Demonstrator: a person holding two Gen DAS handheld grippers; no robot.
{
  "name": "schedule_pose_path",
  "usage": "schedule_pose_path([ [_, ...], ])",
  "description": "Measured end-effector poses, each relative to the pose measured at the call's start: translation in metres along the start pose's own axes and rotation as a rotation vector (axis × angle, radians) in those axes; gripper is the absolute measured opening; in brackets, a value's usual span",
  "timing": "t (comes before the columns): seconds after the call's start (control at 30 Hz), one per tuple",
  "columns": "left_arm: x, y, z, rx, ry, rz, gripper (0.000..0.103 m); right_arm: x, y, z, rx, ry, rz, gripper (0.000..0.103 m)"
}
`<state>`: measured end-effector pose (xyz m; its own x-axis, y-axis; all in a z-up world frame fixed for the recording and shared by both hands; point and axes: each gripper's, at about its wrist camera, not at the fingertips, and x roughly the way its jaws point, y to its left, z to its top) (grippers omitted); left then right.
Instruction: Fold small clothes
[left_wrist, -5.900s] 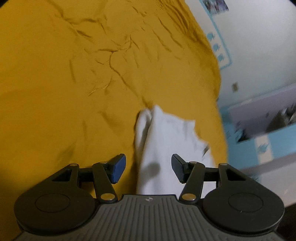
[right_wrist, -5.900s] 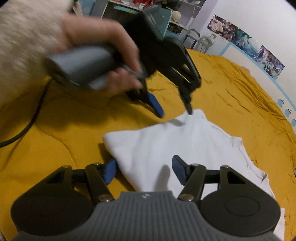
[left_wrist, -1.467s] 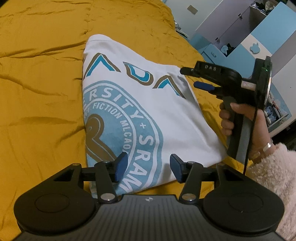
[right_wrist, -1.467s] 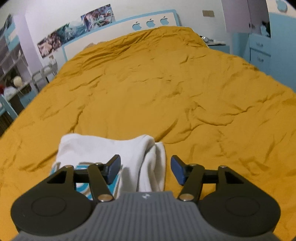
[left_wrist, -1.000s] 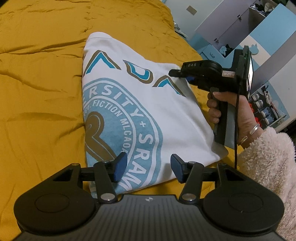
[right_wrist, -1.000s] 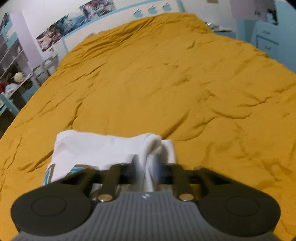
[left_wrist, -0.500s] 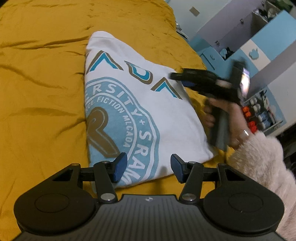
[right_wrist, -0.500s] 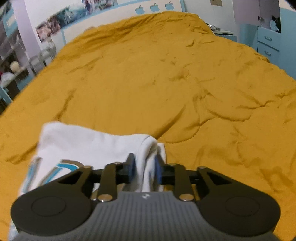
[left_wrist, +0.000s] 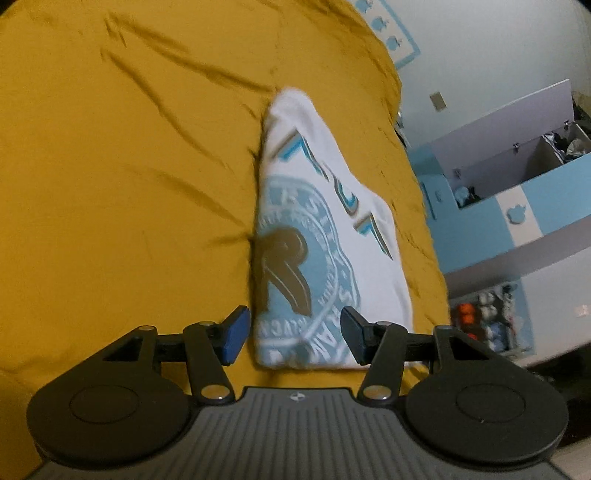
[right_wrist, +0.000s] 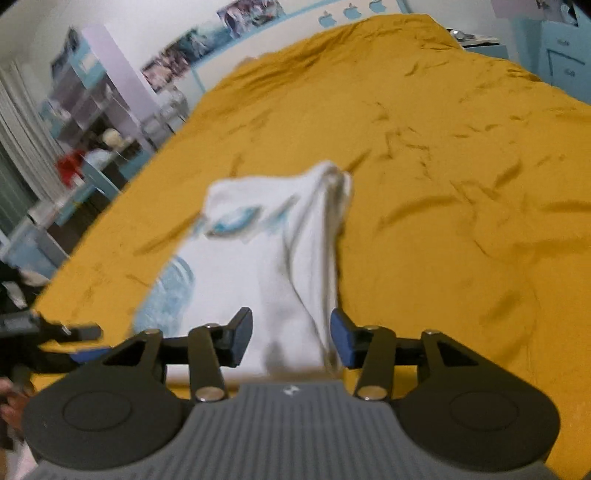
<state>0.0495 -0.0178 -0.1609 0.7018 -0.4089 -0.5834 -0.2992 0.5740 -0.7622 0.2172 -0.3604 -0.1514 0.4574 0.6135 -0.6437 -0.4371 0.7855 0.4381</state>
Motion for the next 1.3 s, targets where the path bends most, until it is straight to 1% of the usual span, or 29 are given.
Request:
schedule_pose_path([
  [0.07,0.010,0.001,-0.001,-0.016,0.037,-0.007,0.063,0.002,0.004,-0.006,0.009,-0.005,-0.002,0.030],
  [0.1,0.015,0.003,-0.002,-0.027,0.064,-0.014,0.063,0.002,0.006,-0.006,-0.001,-0.007,-0.012,0.021],
  [0.17,0.026,0.007,-0.006,-0.061,0.105,-0.043,0.065,0.003,0.009,-0.004,-0.016,-0.006,-0.018,0.019],
  [0.23,0.032,0.010,-0.006,-0.096,0.105,-0.066,0.065,0.003,0.008,-0.003,-0.010,0.000,-0.018,0.015],
  [0.3,0.034,0.012,-0.007,-0.133,0.103,-0.114,0.065,-0.001,0.006,-0.001,-0.013,-0.005,-0.029,0.012],
  [0.33,0.035,0.012,-0.007,-0.138,0.110,-0.134,0.063,-0.003,0.004,0.000,-0.012,-0.011,-0.034,0.010],
  [0.37,0.034,0.010,-0.007,-0.127,0.108,-0.137,0.042,-0.005,0.005,0.001,-0.010,-0.017,-0.035,0.010],
  [0.4,0.031,0.007,-0.007,-0.109,0.096,-0.114,0.015,-0.008,0.005,0.000,-0.008,-0.026,-0.039,0.009],
  [0.43,0.028,0.005,-0.007,-0.096,0.085,-0.104,0.016,-0.012,0.005,0.000,-0.006,-0.038,-0.049,0.007],
  [0.5,0.019,0.007,-0.011,-0.087,0.052,-0.128,0.013,-0.014,0.003,-0.003,-0.001,-0.035,-0.061,0.006],
  [0.53,0.018,0.010,-0.012,-0.087,0.053,-0.123,0.012,-0.011,0.001,-0.005,0.004,-0.024,-0.067,0.005],
  [0.6,0.027,0.024,-0.017,-0.122,0.087,-0.078,0.012,0.000,-0.009,-0.012,0.032,0.014,-0.068,0.005],
  [0.67,0.031,0.034,-0.021,-0.128,0.097,-0.085,0.012,0.009,-0.020,-0.019,0.091,0.031,-0.055,0.005],
  [0.73,0.028,0.035,-0.022,-0.117,0.098,-0.106,0.014,0.008,-0.026,-0.021,0.112,0.026,-0.033,0.008],
  [0.77,0.026,0.036,-0.021,-0.116,0.108,-0.111,0.018,0.005,-0.028,-0.020,0.121,0.020,-0.022,0.010],
  [0.83,0.019,0.038,-0.018,-0.115,0.122,-0.131,0.019,-0.001,-0.030,-0.015,0.142,0.018,0.019,0.025],
  [0.87,0.015,0.038,-0.014,-0.110,0.122,-0.134,0.022,-0.006,-0.030,-0.011,0.142,0.001,0.025,0.030],
  [0.9,0.010,0.038,-0.009,-0.099,0.114,-0.124,0.028,-0.010,-0.029,-0.004,0.135,-0.028,0.024,0.038],
  [0.93,0.005,0.038,-0.002,-0.087,0.094,-0.108,0.030,-0.014,-0.028,0.004,0.127,-0.056,0.029,0.043],
  [1.0,0.002,0.037,0.018,-0.056,0.041,-0.084,0.044,-0.014,-0.028,0.022,0.132,-0.089,0.046,0.045],
  [1.03,0.002,0.037,0.029,-0.047,0.019,-0.073,0.046,-0.009,-0.029,0.034,0.137,-0.103,0.055,0.047],
  [1.1,0.011,0.034,0.053,-0.035,-0.018,-0.073,0.047,0.005,-0.028,0.057,0.119,-0.134,0.052,0.048],
  [1.17,0.026,0.033,0.080,-0.023,-0.033,-0.086,0.049,0.026,-0.028,0.079,0.100,-0.155,0.037,0.049],
  [1.3,0.060,0.032,0.129,0.023,-0.083,-0.098,0.049,0.078,-0.035,0.110,0.143,-0.144,0.036,0.050],
])
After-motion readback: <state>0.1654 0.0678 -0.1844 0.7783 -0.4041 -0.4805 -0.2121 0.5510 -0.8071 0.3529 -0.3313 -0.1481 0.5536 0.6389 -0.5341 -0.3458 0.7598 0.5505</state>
